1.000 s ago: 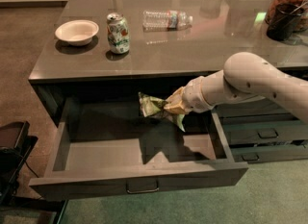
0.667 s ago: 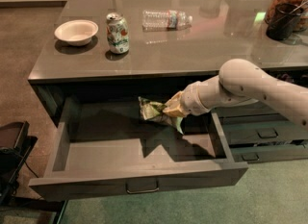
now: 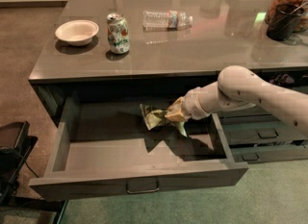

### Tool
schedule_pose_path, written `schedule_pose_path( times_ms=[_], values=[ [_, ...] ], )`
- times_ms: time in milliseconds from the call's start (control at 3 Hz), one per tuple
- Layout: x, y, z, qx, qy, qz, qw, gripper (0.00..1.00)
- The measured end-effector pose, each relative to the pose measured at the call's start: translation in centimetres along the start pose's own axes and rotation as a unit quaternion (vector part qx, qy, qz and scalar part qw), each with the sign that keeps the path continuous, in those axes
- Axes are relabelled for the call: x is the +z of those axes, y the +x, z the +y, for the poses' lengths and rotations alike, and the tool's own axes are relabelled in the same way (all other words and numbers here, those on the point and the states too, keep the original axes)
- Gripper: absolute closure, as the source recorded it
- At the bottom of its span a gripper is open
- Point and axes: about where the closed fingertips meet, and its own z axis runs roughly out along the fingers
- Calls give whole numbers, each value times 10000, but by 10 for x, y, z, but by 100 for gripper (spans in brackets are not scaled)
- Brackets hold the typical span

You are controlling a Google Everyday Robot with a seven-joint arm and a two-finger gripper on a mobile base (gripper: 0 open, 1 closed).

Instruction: Place green jalapeno chip bag into top drawer

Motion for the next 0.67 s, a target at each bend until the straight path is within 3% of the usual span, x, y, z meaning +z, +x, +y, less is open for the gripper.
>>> schedule_pose_path(
  times_ms=[667],
  values=[
    [0, 0, 0, 0, -1, 0, 10000, 35]
  ],
)
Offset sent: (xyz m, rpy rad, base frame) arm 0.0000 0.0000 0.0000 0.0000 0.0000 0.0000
